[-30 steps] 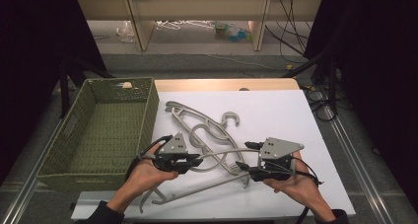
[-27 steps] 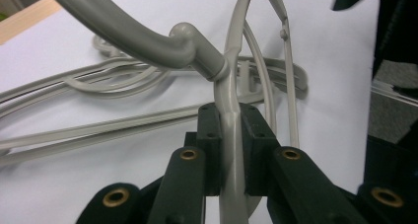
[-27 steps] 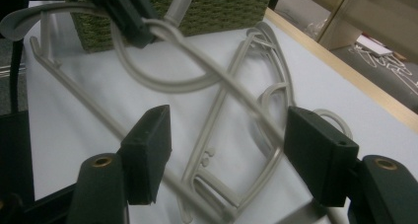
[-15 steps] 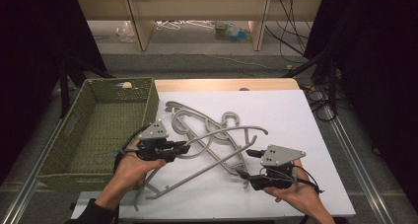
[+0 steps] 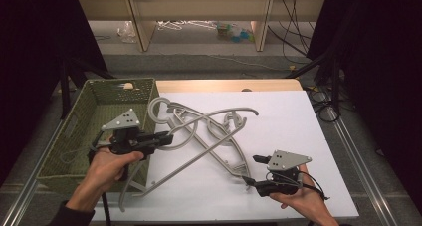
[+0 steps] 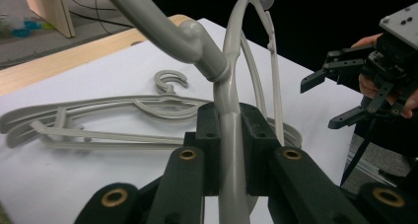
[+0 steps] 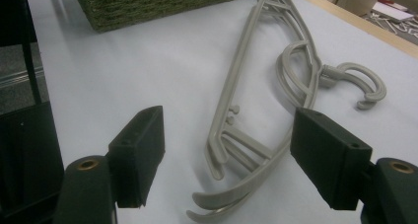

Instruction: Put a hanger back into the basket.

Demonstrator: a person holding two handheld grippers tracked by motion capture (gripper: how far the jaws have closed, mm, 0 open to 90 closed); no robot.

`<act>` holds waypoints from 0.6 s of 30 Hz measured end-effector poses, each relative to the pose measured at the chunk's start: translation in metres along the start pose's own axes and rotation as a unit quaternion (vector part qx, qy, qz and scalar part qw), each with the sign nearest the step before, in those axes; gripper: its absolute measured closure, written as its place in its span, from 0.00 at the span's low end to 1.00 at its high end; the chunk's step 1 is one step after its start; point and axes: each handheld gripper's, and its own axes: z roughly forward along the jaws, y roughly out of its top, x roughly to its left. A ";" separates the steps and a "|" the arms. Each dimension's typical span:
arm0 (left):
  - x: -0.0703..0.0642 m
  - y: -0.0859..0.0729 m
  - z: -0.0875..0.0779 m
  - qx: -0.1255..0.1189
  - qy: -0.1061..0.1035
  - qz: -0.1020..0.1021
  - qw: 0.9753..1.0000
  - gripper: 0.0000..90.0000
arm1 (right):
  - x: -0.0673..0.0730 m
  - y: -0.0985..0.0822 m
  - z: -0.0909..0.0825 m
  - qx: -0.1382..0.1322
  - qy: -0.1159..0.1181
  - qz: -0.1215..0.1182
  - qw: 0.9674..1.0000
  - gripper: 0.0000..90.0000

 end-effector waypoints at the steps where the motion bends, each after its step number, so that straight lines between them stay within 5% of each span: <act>1: 0.002 0.002 -0.005 -0.002 0.003 -0.001 1.000 0.89 | 0.000 0.000 0.000 -0.001 -0.001 0.001 1.000 0.33; 10: 0.022 0.022 -0.039 -0.013 0.044 0.003 0.999 0.89 | -0.001 -0.002 0.001 0.000 -0.001 0.008 1.000 0.32; 14: 0.035 0.032 -0.056 -0.016 0.079 0.011 0.997 0.89 | -0.002 -0.002 0.002 0.000 -0.002 0.009 1.000 0.32; 18: 0.056 0.043 -0.071 -0.011 0.127 0.015 0.992 0.89 | -0.002 -0.003 0.003 0.001 0.005 0.016 1.000 0.32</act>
